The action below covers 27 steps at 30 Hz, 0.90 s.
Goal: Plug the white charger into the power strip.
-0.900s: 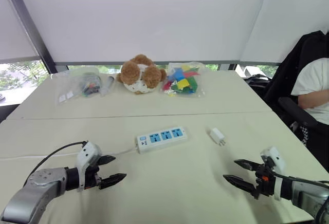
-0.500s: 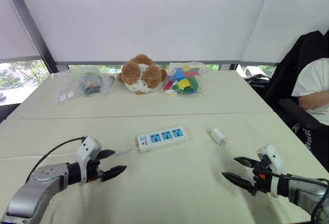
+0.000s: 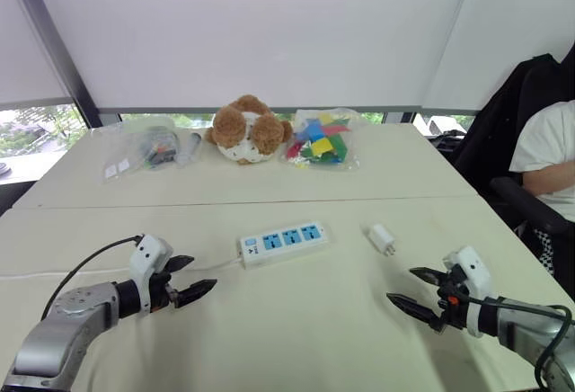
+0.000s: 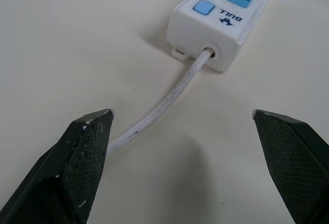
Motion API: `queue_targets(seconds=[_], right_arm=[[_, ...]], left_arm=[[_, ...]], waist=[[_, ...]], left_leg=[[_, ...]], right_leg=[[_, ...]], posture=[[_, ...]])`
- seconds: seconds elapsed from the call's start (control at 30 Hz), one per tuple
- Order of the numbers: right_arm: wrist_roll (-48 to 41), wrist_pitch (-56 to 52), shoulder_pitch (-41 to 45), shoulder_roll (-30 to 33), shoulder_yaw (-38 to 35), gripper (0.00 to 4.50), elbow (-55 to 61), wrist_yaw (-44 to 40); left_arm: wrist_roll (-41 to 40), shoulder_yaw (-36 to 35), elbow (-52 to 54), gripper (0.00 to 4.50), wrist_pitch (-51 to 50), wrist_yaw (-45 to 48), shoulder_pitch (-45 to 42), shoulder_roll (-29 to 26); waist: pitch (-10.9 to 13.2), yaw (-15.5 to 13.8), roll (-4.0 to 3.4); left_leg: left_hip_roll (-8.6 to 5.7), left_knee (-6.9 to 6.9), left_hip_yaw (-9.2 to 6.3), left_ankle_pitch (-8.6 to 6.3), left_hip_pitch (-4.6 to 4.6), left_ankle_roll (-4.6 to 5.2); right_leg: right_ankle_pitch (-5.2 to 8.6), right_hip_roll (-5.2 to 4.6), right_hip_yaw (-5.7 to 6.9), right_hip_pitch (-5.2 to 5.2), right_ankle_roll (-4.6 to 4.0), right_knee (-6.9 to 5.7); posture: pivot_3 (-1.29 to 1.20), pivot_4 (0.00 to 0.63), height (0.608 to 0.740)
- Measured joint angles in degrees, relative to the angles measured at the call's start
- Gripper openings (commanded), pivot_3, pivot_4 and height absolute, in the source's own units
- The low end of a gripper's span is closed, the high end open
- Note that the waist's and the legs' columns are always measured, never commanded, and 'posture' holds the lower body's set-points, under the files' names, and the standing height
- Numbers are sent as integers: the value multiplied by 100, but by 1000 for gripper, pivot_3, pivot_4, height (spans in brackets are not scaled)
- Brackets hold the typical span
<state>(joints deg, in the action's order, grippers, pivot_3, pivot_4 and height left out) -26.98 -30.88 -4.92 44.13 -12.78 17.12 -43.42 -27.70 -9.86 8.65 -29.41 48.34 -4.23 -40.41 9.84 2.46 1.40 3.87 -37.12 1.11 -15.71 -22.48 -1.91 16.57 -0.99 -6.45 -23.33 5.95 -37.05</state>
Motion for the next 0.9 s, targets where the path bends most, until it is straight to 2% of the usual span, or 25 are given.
queue_targets(seconds=[0.13,0.23,0.4,0.5,0.63,0.8,0.9], right_arm=[[56,46,32,2,-21,4426,-102,-44],[-83,-190,234,21,-160,4426,-117,-30],[-963,-1609,1276,289,-85,4426,427,-16],[-1057,-2265,1975,465,341,4426,645,127],[-1030,-2723,2342,476,748,4426,672,284],[-1050,-3056,2603,489,806,4426,838,387],[-1092,-3187,2623,495,803,4426,946,405]], left_arm=[[10,-2,-133,4486,30,22,-73,30],[97,91,-319,4486,230,438,-269,-177],[368,638,-1324,4486,936,1559,-1645,-392],[650,1068,-2176,4486,1508,2094,-2366,-157],[1007,1421,-3407,4486,2221,2542,-2876,347],[1423,1593,-4812,4486,3124,2725,-3540,844],[1597,1583,-5537,4486,3603,2766,-3957,1080]], waist=[[0,-2,0],[0,0,0],[-1,-10,-3],[-2,-9,-3],[-3,-19,-2],[-3,-41,-2],[-4,-58,-2]], left_leg=[[0,-1,0,0,0,0],[-1,-3,0,0,1,-1],[-1,-4,-1,3,2,-3],[-2,-3,-1,3,-3,-3],[-1,-2,-2,-5,-20,11],[-1,-25,-11,-5,-90,14],[-2,-34,-11,-5,-96,14]], right_leg=[[0,0,0,0,0,-1],[0,2,0,0,0,-4],[-2,4,0,1,-3,-6],[-2,5,1,-3,-2,-5],[-10,8,1,-17,22,-6],[-15,11,6,-85,30,-27],[-17,10,6,-90,34,-33]], posture=[[0,150,739],[0,150,739],[0,150,739],[0,150,739],[0,150,739],[0,150,739],[0,150,739]])
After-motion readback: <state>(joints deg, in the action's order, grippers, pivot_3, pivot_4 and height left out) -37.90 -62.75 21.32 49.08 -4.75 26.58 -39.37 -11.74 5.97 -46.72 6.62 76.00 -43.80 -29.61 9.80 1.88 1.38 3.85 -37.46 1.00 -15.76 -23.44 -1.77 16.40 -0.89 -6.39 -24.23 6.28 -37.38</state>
